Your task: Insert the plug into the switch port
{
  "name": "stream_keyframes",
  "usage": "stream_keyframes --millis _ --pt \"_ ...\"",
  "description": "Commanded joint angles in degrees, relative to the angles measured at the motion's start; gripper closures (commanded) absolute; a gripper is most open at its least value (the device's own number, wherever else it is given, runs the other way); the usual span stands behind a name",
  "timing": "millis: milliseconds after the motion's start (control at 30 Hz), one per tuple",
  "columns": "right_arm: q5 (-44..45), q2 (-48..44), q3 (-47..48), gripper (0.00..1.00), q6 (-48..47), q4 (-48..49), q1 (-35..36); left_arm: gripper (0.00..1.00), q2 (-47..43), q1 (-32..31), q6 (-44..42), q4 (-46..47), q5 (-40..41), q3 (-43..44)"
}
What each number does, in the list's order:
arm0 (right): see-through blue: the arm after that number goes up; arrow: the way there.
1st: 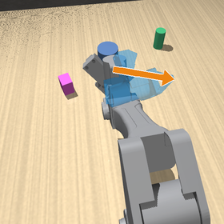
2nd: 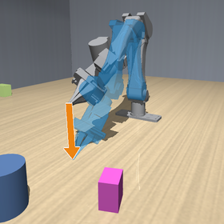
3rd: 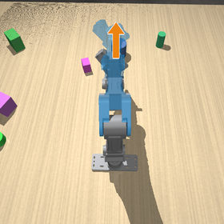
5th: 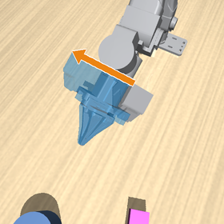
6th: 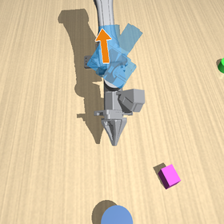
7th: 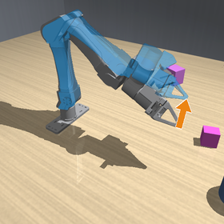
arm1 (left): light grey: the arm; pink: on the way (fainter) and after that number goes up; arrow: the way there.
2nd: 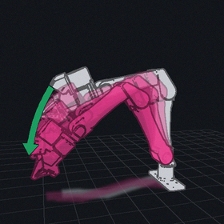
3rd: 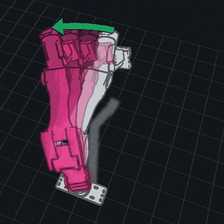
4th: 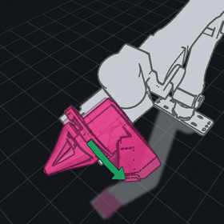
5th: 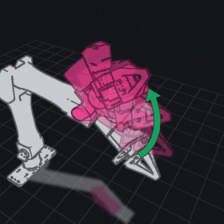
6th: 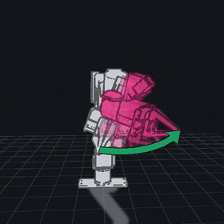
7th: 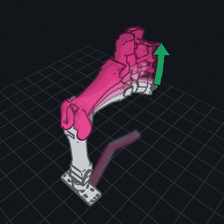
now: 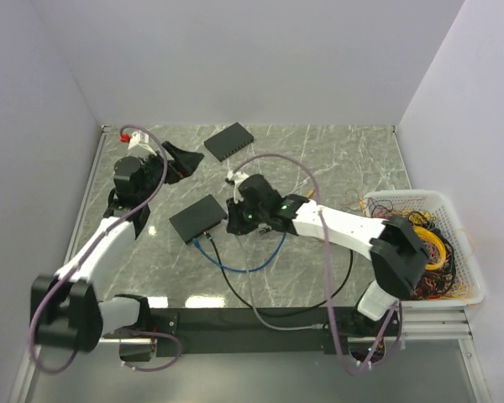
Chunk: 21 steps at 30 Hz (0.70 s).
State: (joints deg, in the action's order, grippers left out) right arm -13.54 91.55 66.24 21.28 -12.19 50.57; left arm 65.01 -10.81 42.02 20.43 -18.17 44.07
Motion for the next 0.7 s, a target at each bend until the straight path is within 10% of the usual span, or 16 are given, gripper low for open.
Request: stream_keyframes --millis 0,667 --pt "16.2 4.6 1.1 1.00 -7.2 -9.9 2.0 0.01 5.3 5.3 5.8 7.3 -5.9 -3.0" --pt "22.2 19.8 7.1 1.00 -7.1 -4.3 4.5 0.00 38.2 9.0 6.9 44.4 -18.5 -6.8"
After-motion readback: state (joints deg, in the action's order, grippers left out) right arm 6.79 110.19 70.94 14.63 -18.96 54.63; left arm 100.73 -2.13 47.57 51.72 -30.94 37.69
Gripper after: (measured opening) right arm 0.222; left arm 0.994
